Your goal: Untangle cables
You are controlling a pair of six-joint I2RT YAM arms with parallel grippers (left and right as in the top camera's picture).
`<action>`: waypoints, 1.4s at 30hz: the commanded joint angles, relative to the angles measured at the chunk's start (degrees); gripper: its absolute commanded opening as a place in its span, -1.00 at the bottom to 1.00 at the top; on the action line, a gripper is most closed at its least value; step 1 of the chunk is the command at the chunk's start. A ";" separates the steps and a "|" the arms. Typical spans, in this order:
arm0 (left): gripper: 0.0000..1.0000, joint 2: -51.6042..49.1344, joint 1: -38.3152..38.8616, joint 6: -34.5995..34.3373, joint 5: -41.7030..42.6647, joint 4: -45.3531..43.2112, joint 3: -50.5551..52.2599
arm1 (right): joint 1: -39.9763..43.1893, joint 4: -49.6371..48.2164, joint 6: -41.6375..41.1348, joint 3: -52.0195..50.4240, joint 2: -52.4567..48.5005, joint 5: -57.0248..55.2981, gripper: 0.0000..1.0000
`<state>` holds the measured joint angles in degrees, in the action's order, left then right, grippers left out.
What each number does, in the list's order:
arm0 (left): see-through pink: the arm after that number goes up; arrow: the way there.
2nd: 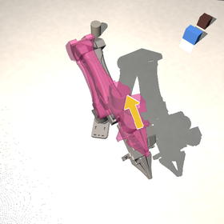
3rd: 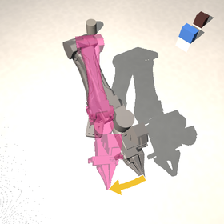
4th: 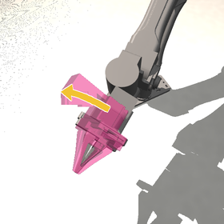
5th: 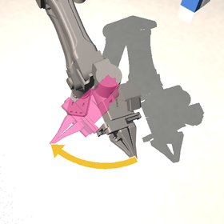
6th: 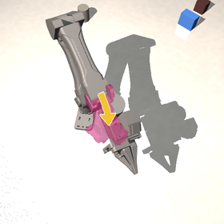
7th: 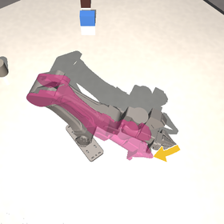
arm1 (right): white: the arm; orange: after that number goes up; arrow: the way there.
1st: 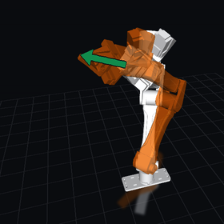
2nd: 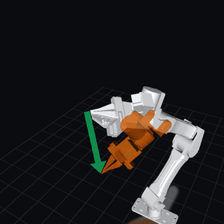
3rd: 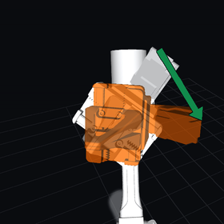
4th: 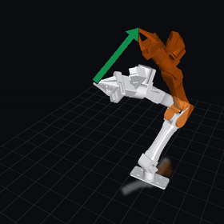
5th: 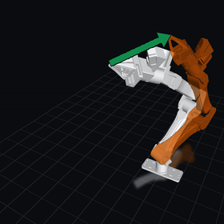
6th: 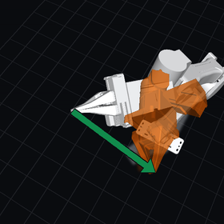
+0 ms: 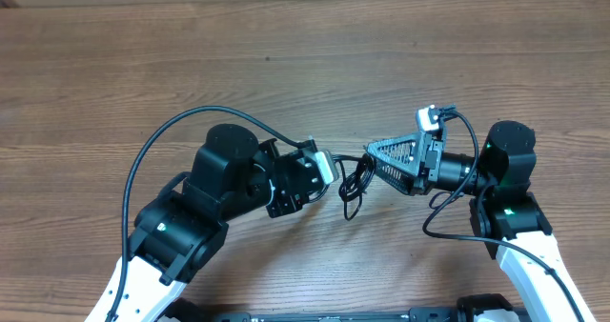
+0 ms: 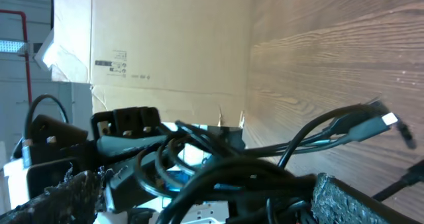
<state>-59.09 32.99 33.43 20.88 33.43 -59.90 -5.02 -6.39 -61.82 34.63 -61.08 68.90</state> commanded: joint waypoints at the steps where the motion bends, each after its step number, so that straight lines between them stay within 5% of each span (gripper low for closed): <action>1: -0.92 0.98 0.48 1.16 1.27 -1.25 -1.01 | -0.66 -0.57 1.38 0.79 0.13 -1.40 1.00; 7: -0.92 0.79 0.48 -1.44 1.29 -1.44 -1.01 | -2.56 -0.92 3.80 0.74 0.13 -2.69 0.66; 19: -0.91 -1.51 0.48 -6.93 4.22 -3.15 -1.01 | -6.93 -8.24 3.80 0.74 0.13 -3.37 0.57; 26: -0.91 -1.53 0.46 -9.68 0.68 -3.04 -1.01 | -6.93 -8.98 3.80 0.74 0.13 -3.04 0.06; 31: -0.92 -1.53 0.42 -14.78 -7.41 -2.82 -1.01 | -6.93 -8.98 4.13 0.74 0.13 -2.64 -0.03; 36: -0.91 -1.53 0.42 -16.13 -7.34 -2.84 -1.01 | -6.93 -8.98 5.14 0.74 0.13 -2.64 -0.04; 42: -0.92 -1.53 0.42 -16.98 -5.49 -2.84 -1.01 | -6.93 -9.01 5.14 0.74 0.13 -2.67 -0.28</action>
<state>-60.55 33.04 18.22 14.28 31.07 -59.94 -11.73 -14.98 -57.19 34.61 -61.14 65.78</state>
